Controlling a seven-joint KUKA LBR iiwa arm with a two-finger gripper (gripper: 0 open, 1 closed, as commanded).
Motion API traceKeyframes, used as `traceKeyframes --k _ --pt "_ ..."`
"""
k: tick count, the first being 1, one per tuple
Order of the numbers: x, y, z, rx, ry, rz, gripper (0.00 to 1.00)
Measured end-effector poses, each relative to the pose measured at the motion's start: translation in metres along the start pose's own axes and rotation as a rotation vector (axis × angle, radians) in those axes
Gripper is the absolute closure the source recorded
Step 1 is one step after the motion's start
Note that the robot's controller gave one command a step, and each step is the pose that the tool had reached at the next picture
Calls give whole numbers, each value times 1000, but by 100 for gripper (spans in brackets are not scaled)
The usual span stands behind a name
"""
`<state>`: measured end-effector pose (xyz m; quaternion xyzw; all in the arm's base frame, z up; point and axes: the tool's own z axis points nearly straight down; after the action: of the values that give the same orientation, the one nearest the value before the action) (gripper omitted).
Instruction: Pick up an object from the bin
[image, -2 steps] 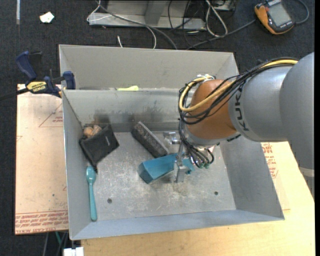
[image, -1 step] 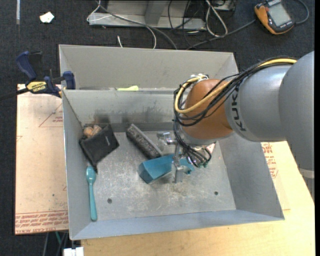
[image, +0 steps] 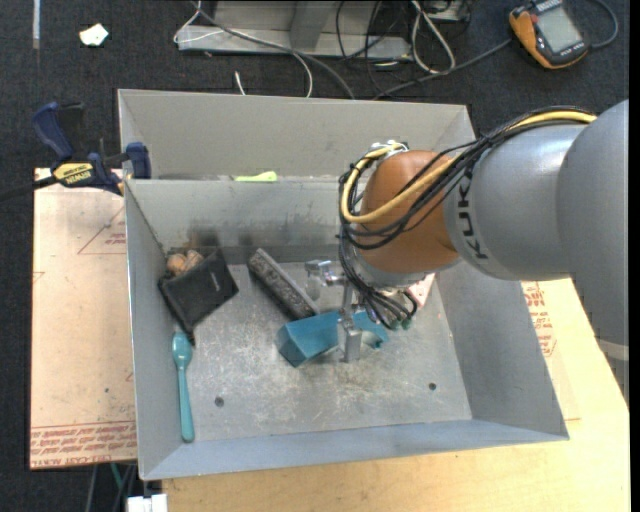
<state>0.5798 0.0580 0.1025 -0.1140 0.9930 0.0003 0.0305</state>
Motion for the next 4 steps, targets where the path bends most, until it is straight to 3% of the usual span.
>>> traceKeyframes --k 1,2,3,4 --pt "2 5 -10 0 -3 -99 0" --pt "7 -11 -42 -1 -3 -148 0" --pt "13 -59 -74 -3 -4 -207 0" --pt "8 -8 -50 -3 -6 -371 0"
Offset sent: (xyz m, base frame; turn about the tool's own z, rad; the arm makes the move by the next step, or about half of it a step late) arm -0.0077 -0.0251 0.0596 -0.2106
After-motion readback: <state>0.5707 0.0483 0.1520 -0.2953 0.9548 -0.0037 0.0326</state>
